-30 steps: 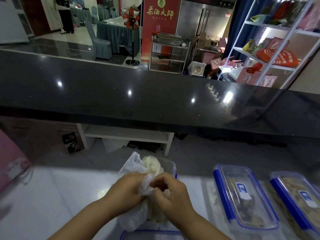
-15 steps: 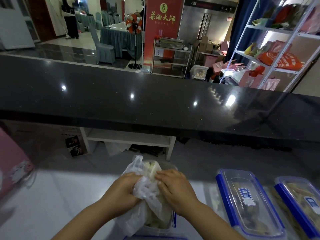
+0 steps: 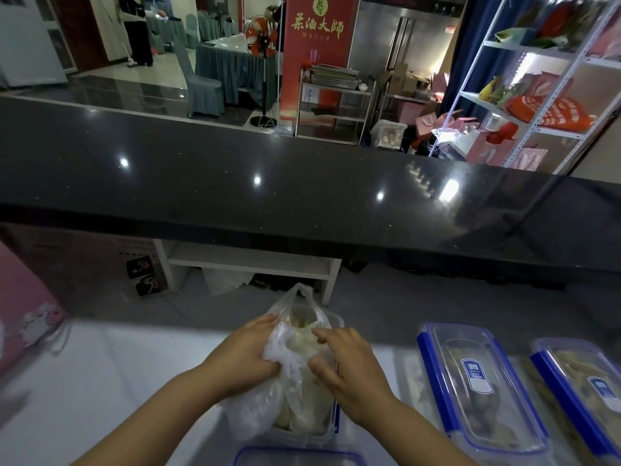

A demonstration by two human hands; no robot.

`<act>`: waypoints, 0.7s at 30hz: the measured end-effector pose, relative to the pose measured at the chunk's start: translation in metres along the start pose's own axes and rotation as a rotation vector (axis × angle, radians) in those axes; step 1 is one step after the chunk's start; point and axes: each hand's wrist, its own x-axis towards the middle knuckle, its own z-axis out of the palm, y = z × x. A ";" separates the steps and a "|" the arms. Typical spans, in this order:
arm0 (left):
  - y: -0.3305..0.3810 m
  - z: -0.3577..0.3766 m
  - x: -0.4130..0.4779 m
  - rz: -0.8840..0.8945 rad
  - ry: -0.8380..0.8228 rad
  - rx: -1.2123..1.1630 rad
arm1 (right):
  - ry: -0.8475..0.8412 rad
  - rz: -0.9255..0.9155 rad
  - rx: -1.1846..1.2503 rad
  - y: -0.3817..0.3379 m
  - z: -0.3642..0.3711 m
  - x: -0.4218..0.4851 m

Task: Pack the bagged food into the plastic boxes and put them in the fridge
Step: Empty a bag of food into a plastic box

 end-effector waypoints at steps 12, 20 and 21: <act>0.028 -0.026 -0.003 0.023 0.357 -0.442 | 0.170 -0.091 0.289 -0.020 0.002 0.012; 0.057 -0.047 0.001 0.046 0.458 -0.464 | 0.152 -0.203 0.400 -0.041 -0.024 0.009; 0.064 -0.046 0.001 0.055 0.456 -0.491 | 0.160 -0.224 0.361 -0.044 -0.023 0.010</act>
